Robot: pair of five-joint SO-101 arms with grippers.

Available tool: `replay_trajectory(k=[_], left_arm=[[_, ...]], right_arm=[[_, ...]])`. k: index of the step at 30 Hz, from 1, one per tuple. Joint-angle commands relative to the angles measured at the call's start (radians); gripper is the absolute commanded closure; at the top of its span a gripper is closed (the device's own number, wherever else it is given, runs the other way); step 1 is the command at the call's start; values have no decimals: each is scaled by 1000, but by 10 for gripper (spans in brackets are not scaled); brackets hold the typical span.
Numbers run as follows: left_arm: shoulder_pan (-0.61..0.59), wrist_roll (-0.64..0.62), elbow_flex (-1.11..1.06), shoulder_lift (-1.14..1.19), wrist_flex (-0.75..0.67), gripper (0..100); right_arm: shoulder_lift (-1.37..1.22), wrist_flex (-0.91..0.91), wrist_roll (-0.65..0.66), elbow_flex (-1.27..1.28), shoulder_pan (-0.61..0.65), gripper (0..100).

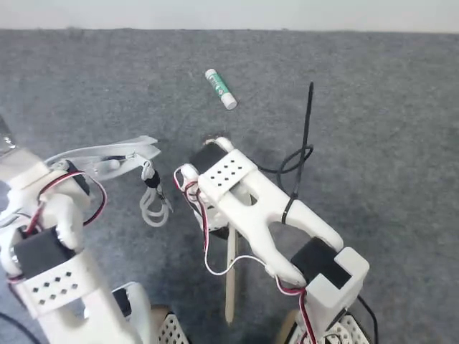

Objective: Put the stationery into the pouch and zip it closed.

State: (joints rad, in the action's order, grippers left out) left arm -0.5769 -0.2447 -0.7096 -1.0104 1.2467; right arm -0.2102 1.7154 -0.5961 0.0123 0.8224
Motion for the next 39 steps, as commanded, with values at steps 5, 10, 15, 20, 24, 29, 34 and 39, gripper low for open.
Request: replay_trajectory(k=[5, 10, 15, 20, 24, 29, 34, 39], left_arm=[[-3, -12, 18, -31, -41, 991], [-3, -11, 18, -31, -41, 991], [-2, -11, 18, -31, -41, 991], [3, -11, 21, -31, -41, 991], [41, -11, 21, -31, -41, 991], [124, -11, 24, -31, -41, 991], [175, -11, 77, -31, -31, 991], [201, -14, 87, -28, -12, 991]], right_arm=[[30, 73, 26, -110, 5, 991], [197, 73, 26, -78, 4, 991], [372, 19, 26, 25, -24, 991], [504, -15, 26, 78, -48, 991], [578, -15, 26, 101, -48, 991], [627, -30, 26, 112, -87, 991], [625, -67, 48, 114, -159, 991], [636, -61, 147, 112, -162, 991]])
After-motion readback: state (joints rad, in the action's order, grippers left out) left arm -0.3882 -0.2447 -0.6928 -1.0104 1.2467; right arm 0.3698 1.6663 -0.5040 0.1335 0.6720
